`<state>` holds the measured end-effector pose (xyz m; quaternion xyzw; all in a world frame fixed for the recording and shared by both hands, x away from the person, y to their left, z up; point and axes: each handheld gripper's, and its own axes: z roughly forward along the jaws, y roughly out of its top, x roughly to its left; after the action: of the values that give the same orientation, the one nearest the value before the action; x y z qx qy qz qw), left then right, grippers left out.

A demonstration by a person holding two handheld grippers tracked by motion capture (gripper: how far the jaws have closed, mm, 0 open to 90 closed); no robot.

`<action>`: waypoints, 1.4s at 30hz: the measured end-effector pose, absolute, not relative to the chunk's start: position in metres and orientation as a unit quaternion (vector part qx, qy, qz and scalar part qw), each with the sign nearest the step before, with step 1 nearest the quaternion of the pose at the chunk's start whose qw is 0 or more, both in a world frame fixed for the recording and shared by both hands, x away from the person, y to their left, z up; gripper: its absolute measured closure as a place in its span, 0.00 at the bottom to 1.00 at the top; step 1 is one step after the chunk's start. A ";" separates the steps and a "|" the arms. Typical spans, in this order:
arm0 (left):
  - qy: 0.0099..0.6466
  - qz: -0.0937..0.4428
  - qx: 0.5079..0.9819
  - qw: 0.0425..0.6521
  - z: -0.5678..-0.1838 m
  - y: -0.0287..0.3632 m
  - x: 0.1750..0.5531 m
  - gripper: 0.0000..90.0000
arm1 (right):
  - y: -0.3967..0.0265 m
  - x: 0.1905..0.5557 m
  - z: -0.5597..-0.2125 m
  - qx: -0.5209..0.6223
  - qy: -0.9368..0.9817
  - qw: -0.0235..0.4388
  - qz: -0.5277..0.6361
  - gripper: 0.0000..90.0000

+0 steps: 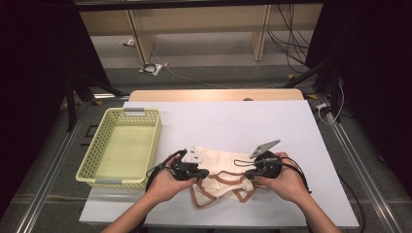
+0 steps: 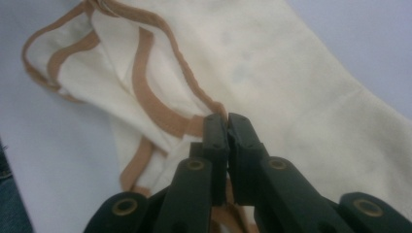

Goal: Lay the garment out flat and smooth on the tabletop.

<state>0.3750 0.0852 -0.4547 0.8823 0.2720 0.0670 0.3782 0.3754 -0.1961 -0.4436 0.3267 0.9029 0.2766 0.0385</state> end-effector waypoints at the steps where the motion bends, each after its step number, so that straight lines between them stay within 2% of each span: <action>1: 0.279 0.070 0.882 0.373 -0.458 0.085 0.378 0.99 | -0.196 0.378 -0.446 0.330 0.902 0.039 0.276 0.93; 4: 0.294 0.073 0.881 0.364 -0.465 0.086 0.383 0.99 | -0.198 0.379 -0.452 0.345 0.896 0.042 0.275 0.82; 8: 0.297 0.075 0.880 0.364 -0.466 0.085 0.382 0.99 | -0.207 0.369 -0.442 0.358 0.886 0.060 0.290 0.73; 13: 0.301 0.078 0.877 0.366 -0.466 0.084 0.381 0.99 | -0.211 0.344 -0.429 0.361 0.875 0.058 0.316 0.65; 17: 0.298 0.081 0.879 0.363 -0.466 0.085 0.381 0.99 | -0.211 0.327 -0.433 0.362 0.874 0.060 0.320 0.62; 22: 0.301 0.082 0.877 0.366 -0.466 0.085 0.381 0.99 | -0.211 0.321 -0.445 0.372 0.875 0.043 0.308 0.64; 25: 0.303 0.083 0.875 0.367 -0.466 0.086 0.381 0.99 | -0.211 0.321 -0.447 0.372 0.876 0.038 0.303 0.86; 27: 0.304 0.083 0.874 0.369 -0.465 0.087 0.381 0.98 | -0.213 0.324 -0.443 0.371 0.879 0.038 0.298 0.98; 28: 0.304 0.084 0.874 0.371 -0.464 0.087 0.381 0.98 | -0.215 0.325 -0.441 0.370 0.879 0.042 0.299 0.99; 33: 0.311 0.090 0.868 0.378 -0.461 0.089 0.383 0.99 | -0.220 0.336 -0.420 0.371 0.874 0.068 0.306 1.00; 36: 0.310 0.090 0.869 0.375 -0.463 0.090 0.383 0.99 | -0.218 0.339 -0.420 0.380 0.872 0.053 0.305 1.00; 40: 0.307 0.090 0.869 0.377 -0.462 0.089 0.381 0.97 | -0.217 0.332 -0.435 0.392 0.870 0.022 0.299 0.85; 42: 0.305 0.095 0.869 0.378 -0.460 0.090 0.379 0.91 | -0.218 0.327 -0.440 0.396 0.869 0.016 0.296 0.80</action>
<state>0.3794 0.0903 -0.4597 0.8690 0.3047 0.0955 0.3780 0.3273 -0.2180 -0.4399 0.3964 0.8690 0.2956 0.0162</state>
